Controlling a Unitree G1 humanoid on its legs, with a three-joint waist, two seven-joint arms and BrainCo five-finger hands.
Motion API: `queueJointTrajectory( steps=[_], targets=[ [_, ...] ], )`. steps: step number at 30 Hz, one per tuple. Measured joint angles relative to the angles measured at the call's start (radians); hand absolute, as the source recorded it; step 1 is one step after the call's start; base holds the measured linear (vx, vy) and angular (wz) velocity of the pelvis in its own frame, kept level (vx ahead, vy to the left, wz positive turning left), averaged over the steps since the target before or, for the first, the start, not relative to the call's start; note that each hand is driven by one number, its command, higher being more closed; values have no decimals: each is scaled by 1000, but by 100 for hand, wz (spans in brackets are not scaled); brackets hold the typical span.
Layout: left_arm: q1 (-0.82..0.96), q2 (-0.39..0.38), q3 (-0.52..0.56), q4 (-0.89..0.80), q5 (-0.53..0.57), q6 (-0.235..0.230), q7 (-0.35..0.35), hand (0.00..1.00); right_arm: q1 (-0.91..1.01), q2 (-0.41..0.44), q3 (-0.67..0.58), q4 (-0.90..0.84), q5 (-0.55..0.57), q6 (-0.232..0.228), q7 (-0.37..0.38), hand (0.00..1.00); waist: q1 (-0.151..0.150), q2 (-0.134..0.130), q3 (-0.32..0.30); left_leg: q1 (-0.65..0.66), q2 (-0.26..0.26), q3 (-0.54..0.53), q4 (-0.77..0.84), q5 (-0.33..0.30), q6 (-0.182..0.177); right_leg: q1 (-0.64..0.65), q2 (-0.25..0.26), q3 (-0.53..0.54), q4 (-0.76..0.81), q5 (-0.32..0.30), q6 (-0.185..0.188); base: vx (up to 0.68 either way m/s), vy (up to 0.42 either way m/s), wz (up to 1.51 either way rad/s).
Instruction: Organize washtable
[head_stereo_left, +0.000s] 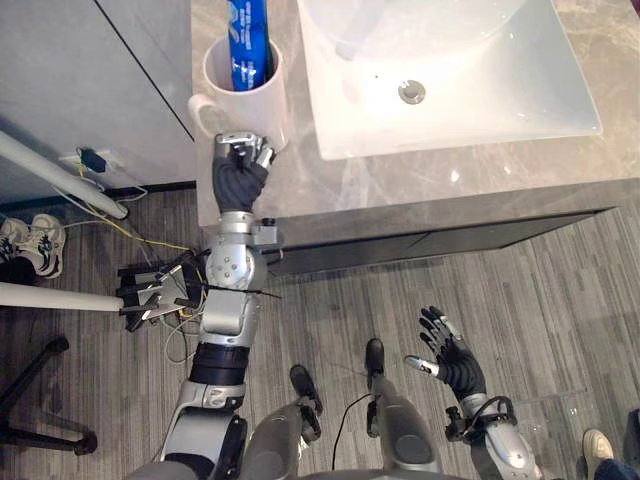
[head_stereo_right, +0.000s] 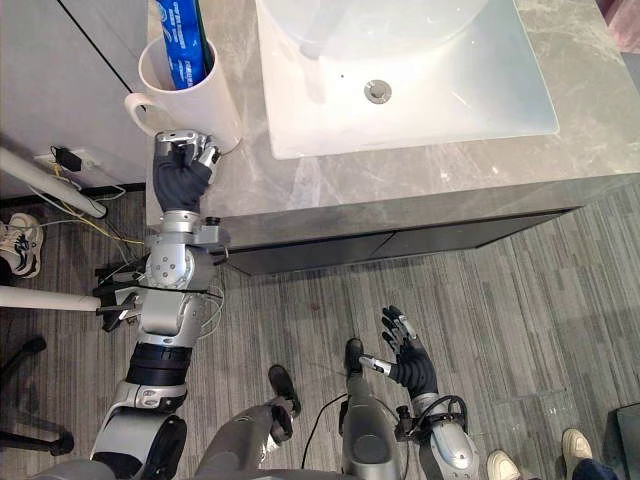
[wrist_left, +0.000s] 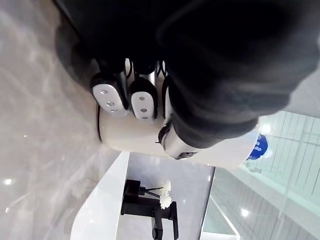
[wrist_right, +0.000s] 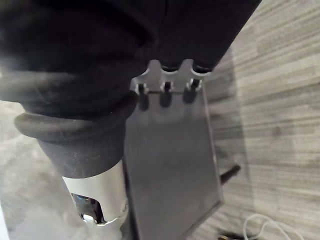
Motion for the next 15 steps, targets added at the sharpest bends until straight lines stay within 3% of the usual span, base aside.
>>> queueJointTrajectory(
  steps=[12,15],
  targets=[
    [-165,22,-23,143,-4,7,57,100,-20,-18,12,1,0,0,-5,0,2,-13,15,-18,-1,13,17,0,0,-34,-6,21,24,2,0,-7,4,-3],
    [-205,46,-20,182,-18,7,73,100,-20,-38,41,1,-3,0,-21,0,0,-28,23,-26,-1,19,24,-3,-5,-42,-8,26,25,10,-6,-66,20,-4]
  ],
)
